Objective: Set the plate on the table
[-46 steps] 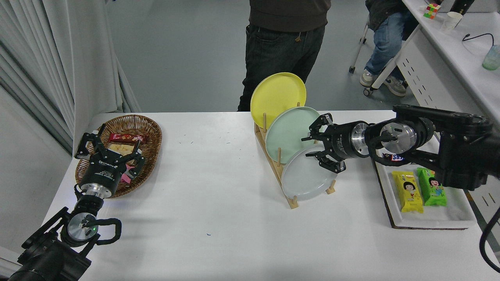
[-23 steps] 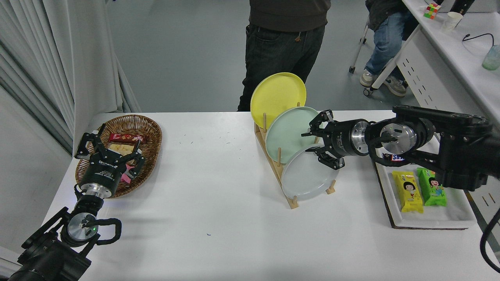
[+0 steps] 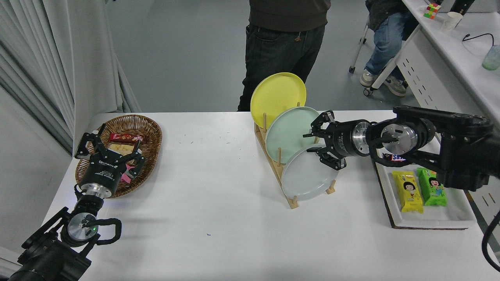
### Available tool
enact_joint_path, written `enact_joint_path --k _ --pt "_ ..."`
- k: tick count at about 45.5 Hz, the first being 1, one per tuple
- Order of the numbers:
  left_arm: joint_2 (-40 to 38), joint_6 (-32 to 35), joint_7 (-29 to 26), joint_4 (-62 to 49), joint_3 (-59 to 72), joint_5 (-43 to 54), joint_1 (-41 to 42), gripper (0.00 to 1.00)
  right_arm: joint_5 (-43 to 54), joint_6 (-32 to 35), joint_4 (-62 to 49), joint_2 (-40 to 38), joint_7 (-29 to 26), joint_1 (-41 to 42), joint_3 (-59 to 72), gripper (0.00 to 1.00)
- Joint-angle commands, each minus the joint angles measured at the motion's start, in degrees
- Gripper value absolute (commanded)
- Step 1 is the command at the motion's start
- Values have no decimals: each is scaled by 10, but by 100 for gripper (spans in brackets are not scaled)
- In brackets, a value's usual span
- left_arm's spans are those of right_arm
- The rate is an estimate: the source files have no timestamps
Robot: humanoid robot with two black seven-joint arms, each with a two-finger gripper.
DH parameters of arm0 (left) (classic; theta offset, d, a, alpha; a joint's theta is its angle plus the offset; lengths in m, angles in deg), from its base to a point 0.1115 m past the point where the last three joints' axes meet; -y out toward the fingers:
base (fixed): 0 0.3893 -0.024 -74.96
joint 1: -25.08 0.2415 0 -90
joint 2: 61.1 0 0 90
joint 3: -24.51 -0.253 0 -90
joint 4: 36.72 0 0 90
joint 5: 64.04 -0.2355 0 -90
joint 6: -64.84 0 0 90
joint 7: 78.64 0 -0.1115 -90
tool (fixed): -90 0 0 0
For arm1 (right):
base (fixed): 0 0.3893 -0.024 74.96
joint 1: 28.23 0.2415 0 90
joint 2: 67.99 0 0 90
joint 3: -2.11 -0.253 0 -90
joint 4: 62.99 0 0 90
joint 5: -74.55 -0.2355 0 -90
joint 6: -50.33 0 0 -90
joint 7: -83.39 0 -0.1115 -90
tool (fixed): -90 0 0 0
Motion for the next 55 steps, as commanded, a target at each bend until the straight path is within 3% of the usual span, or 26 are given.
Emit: enact_joint_path --k 1,55 --pt "0 0 0 0 0 0 0 98 0 0 0 -3 -1 0 3 36" --pt "0 0 0 0 0 0 0 98 -3 -1 6 -14 -1 -7 3 27"
